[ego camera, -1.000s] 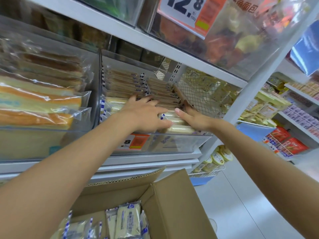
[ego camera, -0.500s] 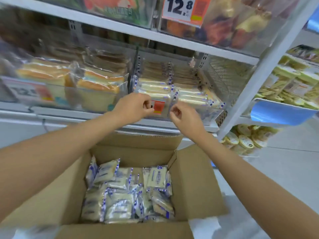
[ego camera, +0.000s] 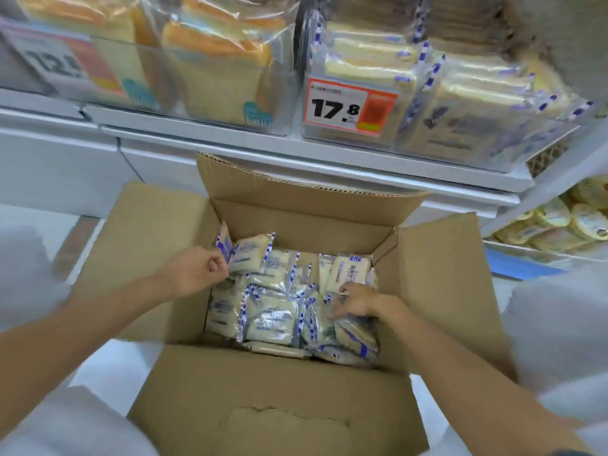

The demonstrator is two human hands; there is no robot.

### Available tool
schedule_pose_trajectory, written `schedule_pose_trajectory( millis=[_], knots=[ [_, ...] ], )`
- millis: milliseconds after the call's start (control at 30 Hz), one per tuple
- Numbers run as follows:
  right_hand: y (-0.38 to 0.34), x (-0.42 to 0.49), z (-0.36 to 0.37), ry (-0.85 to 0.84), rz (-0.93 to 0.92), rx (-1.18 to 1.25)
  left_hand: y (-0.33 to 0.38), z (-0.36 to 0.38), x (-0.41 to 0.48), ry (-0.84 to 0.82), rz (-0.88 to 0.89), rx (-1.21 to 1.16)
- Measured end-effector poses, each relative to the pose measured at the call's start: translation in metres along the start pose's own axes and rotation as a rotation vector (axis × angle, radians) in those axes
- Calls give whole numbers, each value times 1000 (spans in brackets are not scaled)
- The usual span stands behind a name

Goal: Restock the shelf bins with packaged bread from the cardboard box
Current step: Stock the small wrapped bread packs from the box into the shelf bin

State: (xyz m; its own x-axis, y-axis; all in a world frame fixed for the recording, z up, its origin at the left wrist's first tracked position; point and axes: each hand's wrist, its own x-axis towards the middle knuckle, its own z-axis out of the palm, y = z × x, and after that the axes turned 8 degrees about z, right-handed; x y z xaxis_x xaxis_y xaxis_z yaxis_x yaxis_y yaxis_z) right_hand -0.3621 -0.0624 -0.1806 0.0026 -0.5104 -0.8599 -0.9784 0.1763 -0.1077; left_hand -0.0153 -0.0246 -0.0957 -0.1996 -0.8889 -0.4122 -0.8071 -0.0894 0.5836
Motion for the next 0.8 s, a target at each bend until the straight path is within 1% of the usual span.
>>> schedule_pose_trajectory(
  millis=[33, 67, 133, 200, 267, 300, 367, 433, 467, 500, 533, 567, 600, 633, 667, 700, 733, 767, 800],
  knots=[
    [5, 1, 13, -35, 13, -15, 0, 5, 2, -32, 13, -28],
    [9, 2, 25, -21, 11, -31, 2, 10, 5, -61, 18, -59],
    [12, 4, 33, 117, -38, 37, 10, 19, 11, -97, 37, -128],
    [0, -7, 15, 250, -70, 267, 23, 26, 14, -87, 40, -171],
    [-19, -23, -15, 317, -99, 566, 35, 30, 14, -47, 18, -210],
    [-30, -34, -29, 298, -128, 736, 41, 30, 13, -33, -5, -224],
    [-49, -53, -44, 144, -225, 1025, 49, 27, 11, -56, -76, -272],
    [-63, -73, -51, -27, -314, 1166, 58, 22, 7, -108, -126, -422],
    [-69, -79, -50, -37, -334, 1189, 63, 20, 5, -120, -142, -507],
    [-77, -85, -48, -19, -362, 1204, 66, 19, 5, -105, -170, -578],
    [-84, -92, -46, 60, -386, 1174, 69, 17, 5, -67, -221, -637],
    [-91, -100, -43, 188, -430, 1085, 71, 13, 5, -40, -297, -722],
    [-95, -108, -42, 312, -490, 941, 73, 8, 6, -58, -375, -869],
    [-98, -113, -40, 352, -570, 775, 74, 3, 7, -110, -425, -1049],
    [-99, -115, -36, 306, -647, 623, 74, 0, 7, -155, -431, -1190],
    [-99, -117, -33, 208, -671, 515, 71, -1, 9, -168, -402, -1239],
    [-99, -118, -31, 109, -648, 478, 67, 1, 11, -141, -372, -1202],
    [-99, -117, -30, 60, -603, 496, 62, 4, 12, -79, -361, -1116],
    [-96, -112, -30, 79, -554, 562, 58, 7, 11, -29, -355, -1042]
  ],
)
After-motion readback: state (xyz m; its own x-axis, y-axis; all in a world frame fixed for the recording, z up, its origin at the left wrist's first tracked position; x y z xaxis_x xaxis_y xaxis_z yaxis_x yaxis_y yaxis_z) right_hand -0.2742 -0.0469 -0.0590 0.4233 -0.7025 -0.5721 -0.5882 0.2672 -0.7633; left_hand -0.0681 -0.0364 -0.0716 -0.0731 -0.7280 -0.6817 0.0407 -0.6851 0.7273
